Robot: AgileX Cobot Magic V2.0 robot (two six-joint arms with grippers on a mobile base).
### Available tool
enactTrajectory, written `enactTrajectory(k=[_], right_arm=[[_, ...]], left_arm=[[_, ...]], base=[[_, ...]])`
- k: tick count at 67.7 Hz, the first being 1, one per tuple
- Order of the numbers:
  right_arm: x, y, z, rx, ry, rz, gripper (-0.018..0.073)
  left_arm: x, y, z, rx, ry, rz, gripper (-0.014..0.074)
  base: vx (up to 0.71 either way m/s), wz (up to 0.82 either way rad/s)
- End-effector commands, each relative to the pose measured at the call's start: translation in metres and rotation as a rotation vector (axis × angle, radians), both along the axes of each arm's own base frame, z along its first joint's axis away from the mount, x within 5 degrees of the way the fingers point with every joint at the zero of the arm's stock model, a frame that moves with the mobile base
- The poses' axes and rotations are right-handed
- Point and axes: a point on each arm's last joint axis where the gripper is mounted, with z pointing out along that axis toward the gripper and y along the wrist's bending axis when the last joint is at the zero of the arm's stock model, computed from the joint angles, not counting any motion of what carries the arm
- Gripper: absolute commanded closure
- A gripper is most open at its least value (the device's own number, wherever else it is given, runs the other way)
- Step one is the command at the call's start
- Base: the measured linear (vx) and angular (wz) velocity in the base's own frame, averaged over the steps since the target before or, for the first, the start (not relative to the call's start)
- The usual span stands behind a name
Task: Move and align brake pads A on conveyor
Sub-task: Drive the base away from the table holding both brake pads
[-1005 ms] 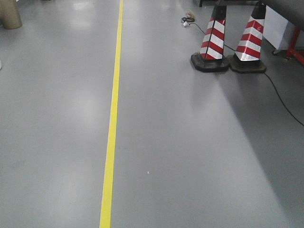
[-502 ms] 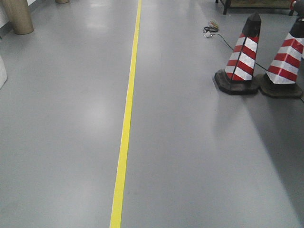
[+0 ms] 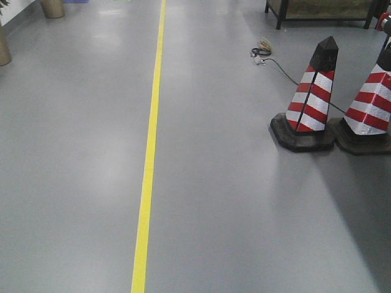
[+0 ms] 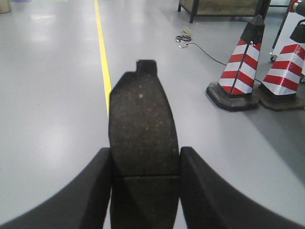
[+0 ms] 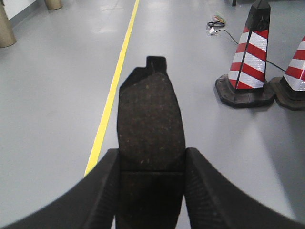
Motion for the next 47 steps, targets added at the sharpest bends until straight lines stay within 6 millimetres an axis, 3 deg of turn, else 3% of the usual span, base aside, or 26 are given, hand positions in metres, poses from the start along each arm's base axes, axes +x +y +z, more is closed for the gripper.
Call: enactTrajectory(k=[1,47], right_arm=[[0.0026,0.0003,0.0179,-0.005,-0.116,0.006,0.0566],[0.0019,0.0002,0.0182,-0.005,-0.119,0.006,0.0566]], left_arm=[[0.0027,0.0002,0.0178,-0.031,-0.116,0.009,0.0603],[0.0027,0.0002,0.0178,-0.03,-0.116,0.009,0.0603]], base=[[0.7,-0.13],[0.69,-0.01]])
